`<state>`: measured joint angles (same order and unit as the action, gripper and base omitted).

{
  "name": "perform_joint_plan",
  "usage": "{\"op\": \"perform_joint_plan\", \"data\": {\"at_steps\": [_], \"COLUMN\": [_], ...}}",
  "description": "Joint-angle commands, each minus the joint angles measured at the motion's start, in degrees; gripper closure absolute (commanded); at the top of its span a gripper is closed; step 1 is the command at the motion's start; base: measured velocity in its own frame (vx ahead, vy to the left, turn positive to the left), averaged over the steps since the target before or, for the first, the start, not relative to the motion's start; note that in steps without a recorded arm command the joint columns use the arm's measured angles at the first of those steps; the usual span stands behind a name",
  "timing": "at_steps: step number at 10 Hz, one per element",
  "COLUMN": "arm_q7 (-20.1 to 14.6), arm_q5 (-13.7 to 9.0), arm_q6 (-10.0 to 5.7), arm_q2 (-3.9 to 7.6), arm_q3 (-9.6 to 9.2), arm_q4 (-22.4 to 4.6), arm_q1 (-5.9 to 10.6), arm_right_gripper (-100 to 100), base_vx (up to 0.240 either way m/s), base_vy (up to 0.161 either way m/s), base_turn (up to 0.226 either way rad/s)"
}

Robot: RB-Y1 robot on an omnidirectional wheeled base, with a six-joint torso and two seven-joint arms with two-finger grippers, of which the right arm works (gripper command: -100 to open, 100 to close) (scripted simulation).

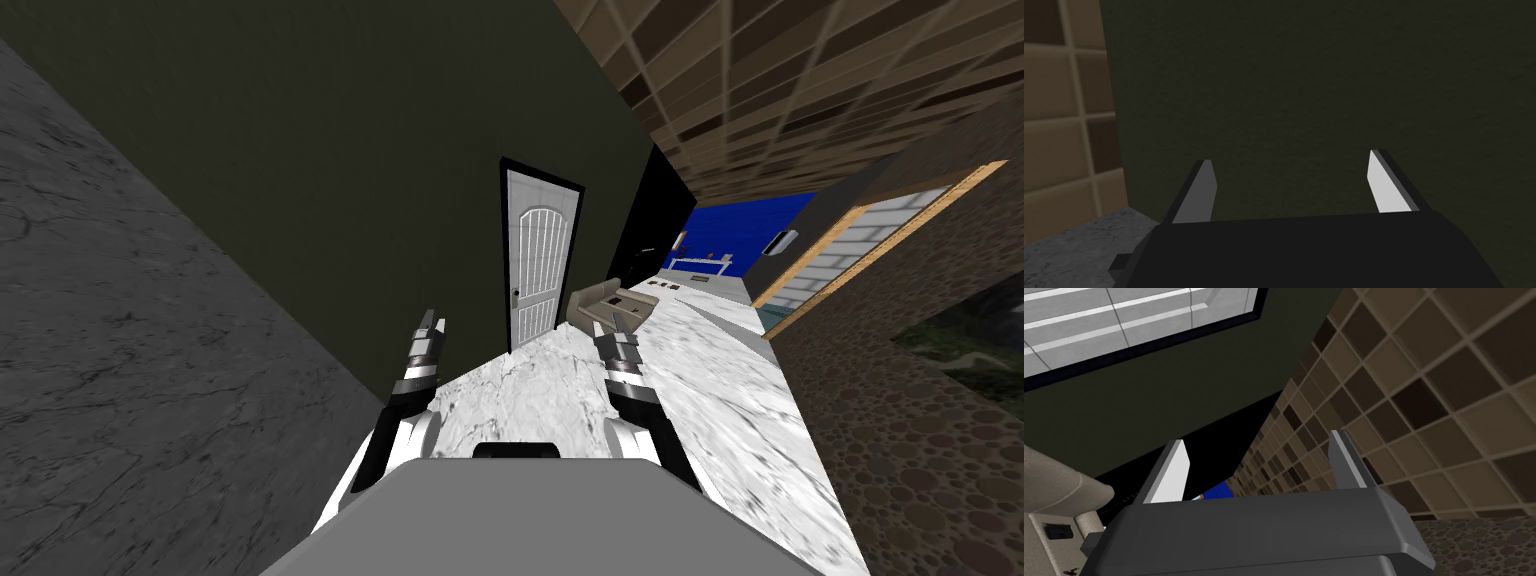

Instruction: Pull the door open

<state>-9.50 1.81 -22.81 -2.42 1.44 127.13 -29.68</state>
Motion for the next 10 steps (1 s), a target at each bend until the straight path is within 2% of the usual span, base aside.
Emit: {"op": "perform_joint_plan", "data": {"at_steps": [1, 5, 6, 10], "arm_q7": [1.13, 4.35, 5.62, 8.44], "arm_q5": [1.61, 6.21, 8.02, 12.04], "arm_q6": [-0.41, -1.57, -2.03, -3.05], "arm_q2": [0.69, 2.37, 2.95, 4.14], "arm_q3": [-0.13, -0.48, -0.62, -0.93], "arm_q4": [-1.38, -5.33, -6.89, -10.34], "arm_q1": [0.67, 2.58, 3.33, 5.00], "arm_right_gripper": [-100, -100, -100, -100], "base_vx": [0.123, 0.189, 0.156, 0.108], "base_vy": [0.006, 0.013, 0.050, 0.011], "base_turn": [-0.030, -0.005, -0.019, -0.009]}}
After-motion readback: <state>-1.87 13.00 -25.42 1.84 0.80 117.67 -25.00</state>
